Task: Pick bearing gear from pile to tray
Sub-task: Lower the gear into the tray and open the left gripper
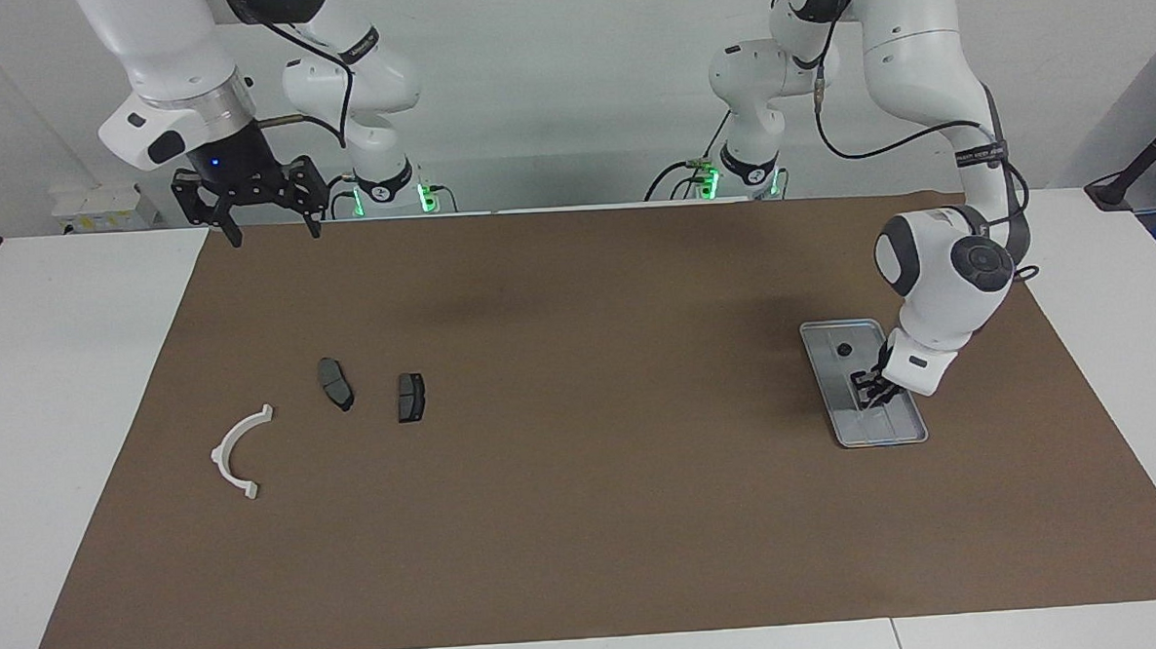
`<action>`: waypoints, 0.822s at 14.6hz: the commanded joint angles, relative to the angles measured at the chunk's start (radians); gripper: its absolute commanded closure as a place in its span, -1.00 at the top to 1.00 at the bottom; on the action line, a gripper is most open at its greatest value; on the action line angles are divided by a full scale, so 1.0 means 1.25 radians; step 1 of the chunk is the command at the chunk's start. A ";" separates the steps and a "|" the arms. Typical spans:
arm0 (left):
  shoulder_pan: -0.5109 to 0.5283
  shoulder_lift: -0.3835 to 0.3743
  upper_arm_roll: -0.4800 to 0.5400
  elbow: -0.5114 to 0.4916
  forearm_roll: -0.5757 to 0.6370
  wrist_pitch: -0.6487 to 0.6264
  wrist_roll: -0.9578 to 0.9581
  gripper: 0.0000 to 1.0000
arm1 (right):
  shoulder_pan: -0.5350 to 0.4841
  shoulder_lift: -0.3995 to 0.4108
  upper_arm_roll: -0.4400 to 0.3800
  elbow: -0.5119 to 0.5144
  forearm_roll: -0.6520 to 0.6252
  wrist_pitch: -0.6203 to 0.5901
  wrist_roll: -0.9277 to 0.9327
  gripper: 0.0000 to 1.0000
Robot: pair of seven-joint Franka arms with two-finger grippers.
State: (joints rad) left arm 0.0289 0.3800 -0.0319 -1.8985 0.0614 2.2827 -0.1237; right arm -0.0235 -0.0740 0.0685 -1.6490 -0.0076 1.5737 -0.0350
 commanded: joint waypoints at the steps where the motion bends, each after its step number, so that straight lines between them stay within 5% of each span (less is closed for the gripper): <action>1: 0.011 -0.035 -0.010 -0.045 0.000 0.018 0.009 -1.00 | -0.007 0.025 -0.002 0.012 0.004 -0.004 -0.026 1.00; 7: 0.011 -0.043 -0.010 -0.065 -0.047 0.030 0.011 -0.99 | -0.007 0.004 0.000 0.010 0.005 -0.002 -0.025 1.00; 8: 0.011 -0.046 -0.010 -0.078 -0.047 0.044 0.012 -0.75 | -0.007 0.004 0.002 0.010 0.004 -0.002 -0.025 1.00; 9: 0.012 -0.047 -0.010 -0.085 -0.047 0.055 0.012 -0.03 | -0.007 0.004 0.002 0.009 0.005 -0.002 -0.025 1.00; 10: 0.012 -0.048 -0.009 -0.084 -0.047 0.056 0.013 0.99 | -0.007 0.003 0.002 0.007 0.005 -0.001 -0.025 1.00; 12: 0.010 -0.047 -0.010 -0.052 -0.047 0.036 0.012 1.00 | -0.007 0.003 0.002 0.007 0.005 0.003 -0.025 1.00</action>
State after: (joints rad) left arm 0.0325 0.3533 -0.0367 -1.9507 0.0178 2.3198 -0.1237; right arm -0.0230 -0.0637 0.0673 -1.6376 -0.0076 1.5743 -0.0351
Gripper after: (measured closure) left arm 0.405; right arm 0.000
